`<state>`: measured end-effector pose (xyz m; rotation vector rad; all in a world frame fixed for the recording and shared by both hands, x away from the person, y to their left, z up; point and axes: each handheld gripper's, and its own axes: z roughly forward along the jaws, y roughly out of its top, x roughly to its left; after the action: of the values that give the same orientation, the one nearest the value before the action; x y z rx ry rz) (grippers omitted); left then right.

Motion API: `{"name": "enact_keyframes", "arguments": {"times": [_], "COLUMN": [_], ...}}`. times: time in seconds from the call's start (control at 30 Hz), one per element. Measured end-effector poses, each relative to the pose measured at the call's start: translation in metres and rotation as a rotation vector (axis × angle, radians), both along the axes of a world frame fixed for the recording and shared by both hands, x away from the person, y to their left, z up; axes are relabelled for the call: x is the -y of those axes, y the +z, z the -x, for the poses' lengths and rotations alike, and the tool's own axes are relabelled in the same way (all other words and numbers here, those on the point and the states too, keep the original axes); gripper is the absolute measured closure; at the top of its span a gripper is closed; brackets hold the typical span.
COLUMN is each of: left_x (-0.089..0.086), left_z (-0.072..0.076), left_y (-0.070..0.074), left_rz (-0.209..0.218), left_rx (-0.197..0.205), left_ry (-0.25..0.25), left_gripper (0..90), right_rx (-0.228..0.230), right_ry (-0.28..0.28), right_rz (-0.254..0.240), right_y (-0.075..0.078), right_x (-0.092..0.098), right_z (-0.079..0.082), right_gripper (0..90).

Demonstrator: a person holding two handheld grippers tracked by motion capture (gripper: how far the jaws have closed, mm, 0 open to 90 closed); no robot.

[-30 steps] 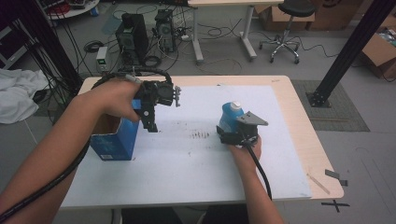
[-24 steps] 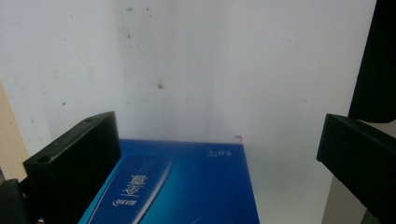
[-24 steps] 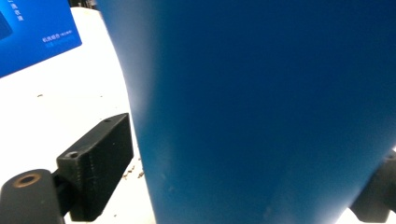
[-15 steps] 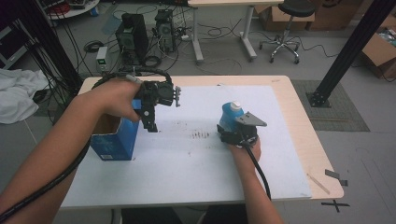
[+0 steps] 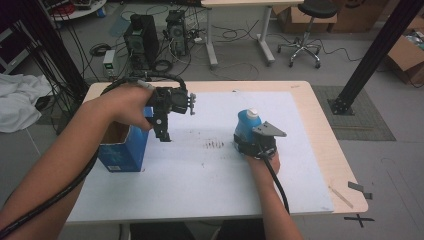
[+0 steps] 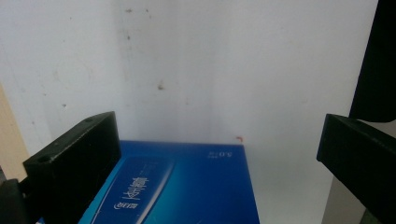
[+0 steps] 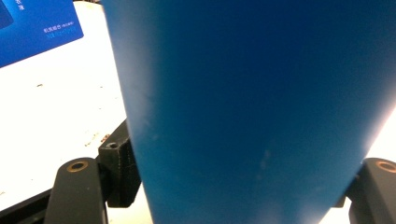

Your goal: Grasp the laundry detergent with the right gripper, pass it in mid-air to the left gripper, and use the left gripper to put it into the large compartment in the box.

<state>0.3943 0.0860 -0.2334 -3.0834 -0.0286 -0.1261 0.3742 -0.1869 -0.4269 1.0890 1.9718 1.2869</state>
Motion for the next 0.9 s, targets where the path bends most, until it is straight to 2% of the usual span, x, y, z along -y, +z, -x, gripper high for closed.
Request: {"name": "enact_keyframes", "arguments": {"times": [0.6, 0.9], "left_x": [-0.0015, -0.0007], "left_z": [-0.0008, -0.0012], "left_y": [-0.0014, -0.0026], "left_rz": [0.000, -0.001], "left_rx": [0.005, 0.006], "left_ry": [0.002, 0.000], "left_gripper": [0.1, 0.1], "right_rx": [0.015, 0.024], "right_ry": [0.018, -0.001], "right_rz": [-0.007, 0.003], "right_y": [0.0009, -0.0005], "right_x": [0.0004, 0.0000], "right_z": [0.0003, 0.0013], "right_gripper": [37.4, 42.2]}}
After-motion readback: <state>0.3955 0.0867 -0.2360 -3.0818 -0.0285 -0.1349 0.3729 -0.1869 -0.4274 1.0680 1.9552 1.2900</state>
